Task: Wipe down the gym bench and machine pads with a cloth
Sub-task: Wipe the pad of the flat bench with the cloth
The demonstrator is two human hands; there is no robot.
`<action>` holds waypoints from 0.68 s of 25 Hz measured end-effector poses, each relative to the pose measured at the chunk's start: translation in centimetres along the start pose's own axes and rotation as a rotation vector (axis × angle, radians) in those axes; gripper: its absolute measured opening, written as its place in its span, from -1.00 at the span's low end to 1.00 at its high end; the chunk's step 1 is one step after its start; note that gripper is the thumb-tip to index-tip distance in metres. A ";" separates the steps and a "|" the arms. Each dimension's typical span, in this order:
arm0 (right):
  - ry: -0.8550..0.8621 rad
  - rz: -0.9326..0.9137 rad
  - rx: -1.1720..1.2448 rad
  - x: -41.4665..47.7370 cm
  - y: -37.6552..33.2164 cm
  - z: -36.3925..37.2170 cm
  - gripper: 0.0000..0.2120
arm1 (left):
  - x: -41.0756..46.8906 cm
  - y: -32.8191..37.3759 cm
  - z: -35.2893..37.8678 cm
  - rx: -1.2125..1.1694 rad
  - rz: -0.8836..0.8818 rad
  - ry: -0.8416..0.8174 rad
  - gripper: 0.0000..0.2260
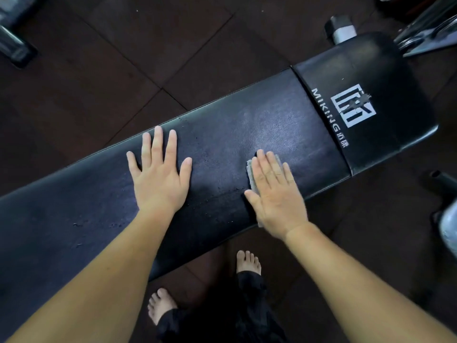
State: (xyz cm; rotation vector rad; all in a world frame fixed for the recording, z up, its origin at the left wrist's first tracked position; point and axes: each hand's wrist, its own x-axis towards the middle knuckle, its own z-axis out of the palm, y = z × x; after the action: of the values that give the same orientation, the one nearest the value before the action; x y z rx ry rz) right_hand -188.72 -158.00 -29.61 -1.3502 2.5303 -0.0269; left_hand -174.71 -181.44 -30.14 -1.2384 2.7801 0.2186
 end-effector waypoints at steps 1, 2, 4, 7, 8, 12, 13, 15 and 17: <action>0.014 0.031 0.000 0.5 1.1 -0.2 -0.32 | 0.0 -0.1 0.0 -0.007 0.009 -0.004 -0.41; 0.013 0.120 0.001 1.1 2.4 -0.6 -0.32 | 0.0 -0.2 0.1 -0.012 0.013 0.002 -0.41; 0.034 0.362 0.065 2.2 4.4 -1.5 -0.31 | -0.1 -0.4 0.2 -0.015 0.020 0.031 -0.41; 0.085 0.400 0.035 2.4 -1.1 -1.3 -0.30 | -0.1 -0.4 0.3 -0.025 0.046 0.030 -0.41; 0.073 0.279 0.028 1.6 -4.7 -0.5 -0.30 | 0.0 -0.4 0.2 -0.039 0.048 0.023 -0.41; -0.017 -0.162 -0.027 -0.3 -8.1 0.9 -0.33 | 0.0 -1.8 -0.7 -0.088 0.102 -0.006 -0.43; 0.001 -0.103 -0.036 0.8 -5.8 0.4 -0.33 | -0.3 -2.6 -0.9 -0.082 0.131 -0.012 -0.43; 0.003 0.182 -0.013 3.5 -1.4 -1.4 -0.31 | -1.2 -4.9 -1.0 -0.054 0.163 0.004 -0.45; 0.011 0.346 0.020 4.9 -2.0 -2.1 -0.29 | -2.2 -7.4 -0.8 -0.021 0.169 0.024 -0.45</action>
State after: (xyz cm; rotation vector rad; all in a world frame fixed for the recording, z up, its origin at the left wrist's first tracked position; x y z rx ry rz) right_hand -190.17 -163.41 -28.43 -0.8903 2.7279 0.0093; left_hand -167.77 -184.83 -29.68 -1.0165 2.9118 0.2475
